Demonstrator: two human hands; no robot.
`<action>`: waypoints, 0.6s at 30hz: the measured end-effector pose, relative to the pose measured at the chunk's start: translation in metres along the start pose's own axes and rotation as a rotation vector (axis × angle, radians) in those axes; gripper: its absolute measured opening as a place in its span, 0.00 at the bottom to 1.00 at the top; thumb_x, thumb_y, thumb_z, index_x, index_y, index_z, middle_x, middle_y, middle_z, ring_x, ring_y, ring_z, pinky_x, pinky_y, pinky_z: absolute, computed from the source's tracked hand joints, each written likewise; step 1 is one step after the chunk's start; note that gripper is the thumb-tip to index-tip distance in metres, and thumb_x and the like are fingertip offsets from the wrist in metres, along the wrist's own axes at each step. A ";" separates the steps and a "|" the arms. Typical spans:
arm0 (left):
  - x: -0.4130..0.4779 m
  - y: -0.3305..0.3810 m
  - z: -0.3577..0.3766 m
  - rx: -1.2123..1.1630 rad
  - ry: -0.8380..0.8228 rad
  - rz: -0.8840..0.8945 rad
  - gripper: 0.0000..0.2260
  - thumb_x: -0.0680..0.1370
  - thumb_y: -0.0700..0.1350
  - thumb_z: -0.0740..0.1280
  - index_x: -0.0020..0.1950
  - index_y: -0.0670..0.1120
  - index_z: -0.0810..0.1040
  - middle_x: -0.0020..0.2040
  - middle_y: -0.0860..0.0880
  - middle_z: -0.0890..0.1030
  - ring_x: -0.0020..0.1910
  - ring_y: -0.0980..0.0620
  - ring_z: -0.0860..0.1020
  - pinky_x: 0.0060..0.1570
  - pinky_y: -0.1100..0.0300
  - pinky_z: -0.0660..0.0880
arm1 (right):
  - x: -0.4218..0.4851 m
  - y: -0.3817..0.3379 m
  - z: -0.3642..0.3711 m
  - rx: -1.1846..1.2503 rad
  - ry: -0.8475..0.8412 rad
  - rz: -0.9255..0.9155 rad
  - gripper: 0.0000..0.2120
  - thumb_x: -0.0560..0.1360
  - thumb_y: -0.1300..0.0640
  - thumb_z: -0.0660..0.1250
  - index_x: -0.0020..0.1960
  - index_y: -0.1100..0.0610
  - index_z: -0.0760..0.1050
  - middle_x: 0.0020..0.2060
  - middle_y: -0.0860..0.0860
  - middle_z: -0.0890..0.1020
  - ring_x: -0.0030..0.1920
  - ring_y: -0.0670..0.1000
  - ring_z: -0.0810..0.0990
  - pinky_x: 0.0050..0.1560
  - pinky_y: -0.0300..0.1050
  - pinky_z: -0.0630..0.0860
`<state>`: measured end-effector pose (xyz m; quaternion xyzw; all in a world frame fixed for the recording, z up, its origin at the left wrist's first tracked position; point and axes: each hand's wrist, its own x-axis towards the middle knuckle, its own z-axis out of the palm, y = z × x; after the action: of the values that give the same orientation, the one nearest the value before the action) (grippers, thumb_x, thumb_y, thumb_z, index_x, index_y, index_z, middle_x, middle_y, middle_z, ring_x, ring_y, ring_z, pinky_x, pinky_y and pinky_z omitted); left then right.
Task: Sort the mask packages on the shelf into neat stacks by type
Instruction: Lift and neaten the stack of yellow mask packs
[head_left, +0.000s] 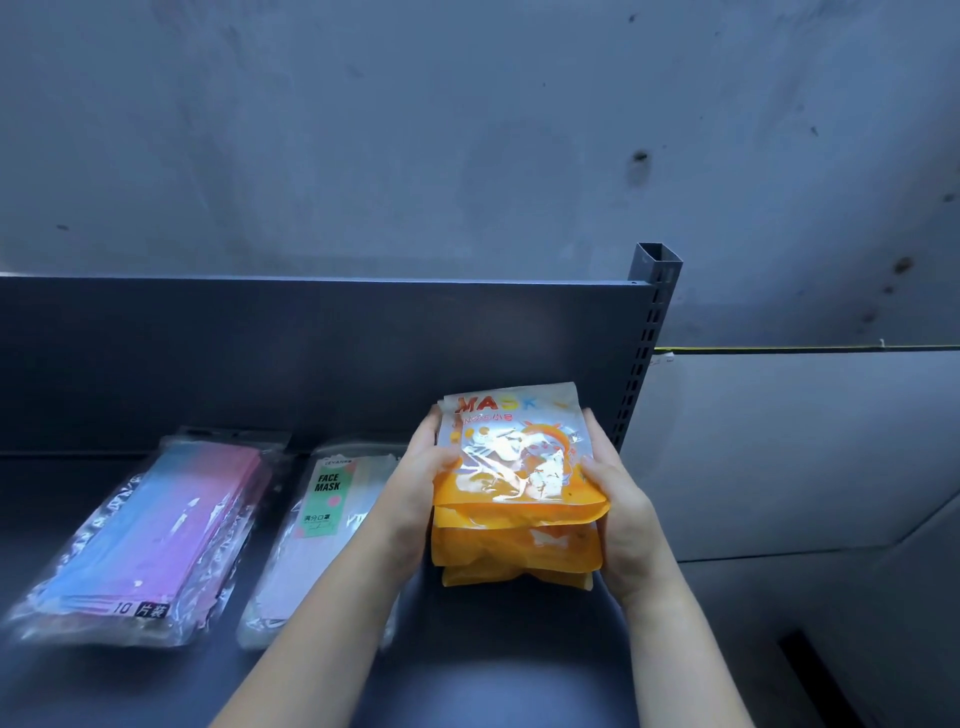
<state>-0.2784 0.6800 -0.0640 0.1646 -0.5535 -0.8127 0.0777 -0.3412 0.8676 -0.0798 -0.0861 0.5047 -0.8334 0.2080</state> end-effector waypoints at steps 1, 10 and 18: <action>0.001 -0.001 -0.001 -0.003 0.007 0.002 0.31 0.82 0.40 0.64 0.84 0.54 0.59 0.66 0.45 0.81 0.56 0.44 0.87 0.51 0.48 0.84 | 0.001 0.001 -0.001 -0.026 -0.030 -0.017 0.28 0.83 0.52 0.62 0.81 0.44 0.62 0.70 0.53 0.80 0.64 0.58 0.84 0.60 0.59 0.83; 0.007 -0.010 -0.003 -0.038 0.083 -0.120 0.32 0.72 0.53 0.72 0.75 0.50 0.71 0.60 0.41 0.86 0.55 0.40 0.87 0.52 0.44 0.84 | -0.001 -0.002 0.002 0.130 0.026 0.153 0.26 0.85 0.40 0.53 0.67 0.55 0.81 0.62 0.61 0.85 0.60 0.62 0.86 0.53 0.57 0.86; 0.009 -0.016 -0.004 -0.016 0.065 -0.221 0.24 0.79 0.58 0.69 0.71 0.48 0.76 0.59 0.41 0.87 0.57 0.39 0.87 0.54 0.45 0.84 | 0.005 0.006 -0.003 0.059 0.055 0.197 0.33 0.78 0.34 0.57 0.69 0.57 0.79 0.60 0.60 0.86 0.58 0.61 0.87 0.56 0.58 0.85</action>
<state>-0.2842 0.6795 -0.0813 0.2505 -0.5224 -0.8150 0.0068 -0.3452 0.8653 -0.0870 -0.0070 0.4914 -0.8256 0.2772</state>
